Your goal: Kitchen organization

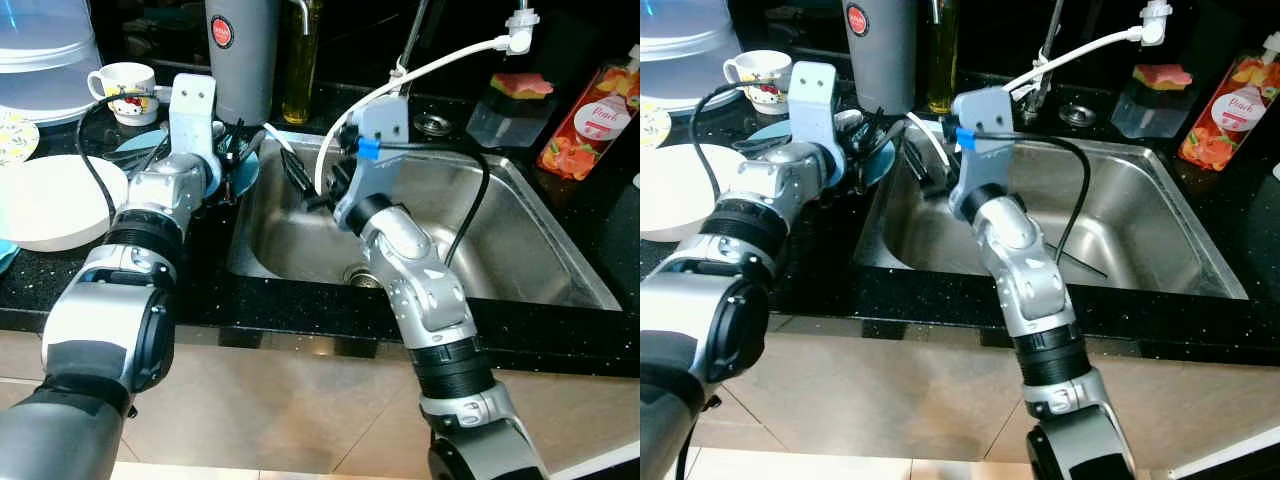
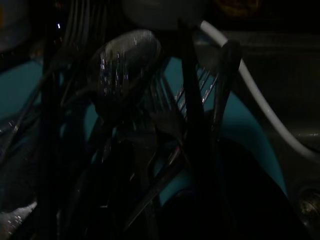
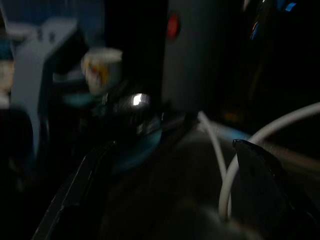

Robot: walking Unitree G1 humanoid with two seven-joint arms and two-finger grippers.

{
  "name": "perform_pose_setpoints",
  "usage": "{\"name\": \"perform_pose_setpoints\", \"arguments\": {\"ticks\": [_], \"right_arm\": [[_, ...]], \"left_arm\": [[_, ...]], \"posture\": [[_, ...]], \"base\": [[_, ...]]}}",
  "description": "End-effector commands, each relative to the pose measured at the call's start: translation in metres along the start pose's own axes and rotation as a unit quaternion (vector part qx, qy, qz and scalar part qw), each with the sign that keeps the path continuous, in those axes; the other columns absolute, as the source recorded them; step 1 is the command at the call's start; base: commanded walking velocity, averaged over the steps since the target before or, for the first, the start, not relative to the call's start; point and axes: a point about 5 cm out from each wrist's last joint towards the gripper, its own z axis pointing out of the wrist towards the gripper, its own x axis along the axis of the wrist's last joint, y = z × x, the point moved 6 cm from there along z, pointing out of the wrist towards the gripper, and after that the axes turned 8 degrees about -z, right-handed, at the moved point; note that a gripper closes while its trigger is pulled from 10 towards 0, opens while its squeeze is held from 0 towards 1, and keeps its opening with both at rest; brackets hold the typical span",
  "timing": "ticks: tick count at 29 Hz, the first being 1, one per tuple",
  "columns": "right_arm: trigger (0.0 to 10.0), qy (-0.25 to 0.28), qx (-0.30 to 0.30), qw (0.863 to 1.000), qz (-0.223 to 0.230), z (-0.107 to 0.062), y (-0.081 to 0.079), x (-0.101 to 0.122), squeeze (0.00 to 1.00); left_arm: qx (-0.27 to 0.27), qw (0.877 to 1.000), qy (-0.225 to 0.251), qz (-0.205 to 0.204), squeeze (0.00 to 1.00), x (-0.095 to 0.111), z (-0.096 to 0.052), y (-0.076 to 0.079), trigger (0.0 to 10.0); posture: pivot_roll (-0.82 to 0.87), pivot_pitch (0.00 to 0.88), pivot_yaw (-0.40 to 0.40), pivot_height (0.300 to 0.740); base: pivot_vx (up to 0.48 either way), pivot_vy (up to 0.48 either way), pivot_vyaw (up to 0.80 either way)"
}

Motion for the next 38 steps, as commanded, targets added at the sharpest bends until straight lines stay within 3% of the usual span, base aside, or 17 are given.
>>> {"name": "perform_pose_setpoints", "arguments": {"ticks": [1, 5, 13, 14, 15, 16, 17, 21, 28, 37, 38], "right_arm": [[10.0, -0.022, 0.02, 1.0, -0.003, -0.004, -0.004, -0.009, 0.0], [10.0, -0.053, 0.032, 0.998, -0.03, -0.01, 0.001, -0.021, 0.0], [10.0, -0.068, 0.022, 0.997, -0.03, -0.016, 0.015, -0.024, 0.0], [10.0, -0.071, 0.024, 0.997, -0.027, -0.019, 0.017, -0.022, 0.0], [10.0, -0.071, 0.024, 0.997, -0.027, -0.019, 0.018, -0.022, 0.0], [10.0, -0.071, 0.024, 0.997, -0.026, -0.02, 0.018, -0.022, 0.0], [10.0, -0.071, 0.024, 0.997, -0.026, -0.02, 0.018, -0.022, 0.0], [10.0, -0.068, 0.02, 0.997, -0.022, -0.02, 0.019, -0.02, 0.0], [10.0, -0.059, 0.017, 0.998, -0.012, -0.018, 0.019, -0.015, 0.0], [10.0, -0.047, 0.013, 0.999, -0.002, -0.017, 0.019, -0.01, 0.0], [10.0, -0.045, 0.012, 0.999, 0.0, -0.017, 0.019, -0.009, 0.0]], "left_arm": [[-0.005, 1.0, -0.006, -0.004, 0.0, 0.003, 0.0, 0.004, 10.0], [-0.017, 1.0, -0.005, -0.016, 0.0, 0.005, 0.0, 0.007, 10.0], [-0.004, 1.0, -0.012, -0.011, 0.0, 0.001, 0.001, 0.002, 10.0], [0.003, 1.0, -0.018, -0.006, 0.0, -0.002, 0.001, -0.001, 8.4], [0.004, 1.0, -0.02, -0.005, 0.0, -0.002, 0.001, -0.001, 8.4], [0.005, 1.0, -0.022, -0.004, 0.0, -0.003, 0.001, -0.002, 6.1], [0.005, 1.0, -0.022, -0.004, 0.0, -0.003, 0.001, -0.002, 6.1], [0.008, 1.0, -0.024, -0.004, 0.0, -0.004, 0.001, -0.003, 0.0], [-0.001, 1.0, -0.012, -0.009, 0.0, 0.0, 0.001, 0.0, 0.0], [-0.009, 0.997, 0.072, -0.011, 0.0, 0.035, -0.002, 0.005, 0.0], [-0.014, 0.996, 0.083, -0.014, 0.0, 0.04, -0.003, 0.007, 0.4]], "posture": [[0.21, 0.073, -0.082, 0.74], [0.21, 0.075, -0.081, 0.74], [0.21, 0.068, -0.072, 0.74], [0.21, 0.068, -0.078, 0.74], [0.21, 0.068, -0.078, 0.74], [0.21, 0.068, -0.078, 0.74], [0.21, 0.068, -0.078, 0.74], [0.21, 0.068, -0.078, 0.74], [0.21, 0.064, -0.076, 0.74], [0.21, 0.066, -0.08, 0.74], [0.21, 0.065, -0.08, 0.74]], "base": [[0.0, 0.0, 0.0], [0.0, 0.0, 0.0], [0.0, 0.0, 0.0], [0.0, 0.0, 0.0], [0.0, 0.0, 0.0], [0.0, 0.0, 0.0], [0.0, 0.0, 0.0], [0.0, 0.0, 0.0], [0.0, 0.0, 0.0], [0.0, 0.0, 0.0], [0.0, 0.0, 0.0]]}}
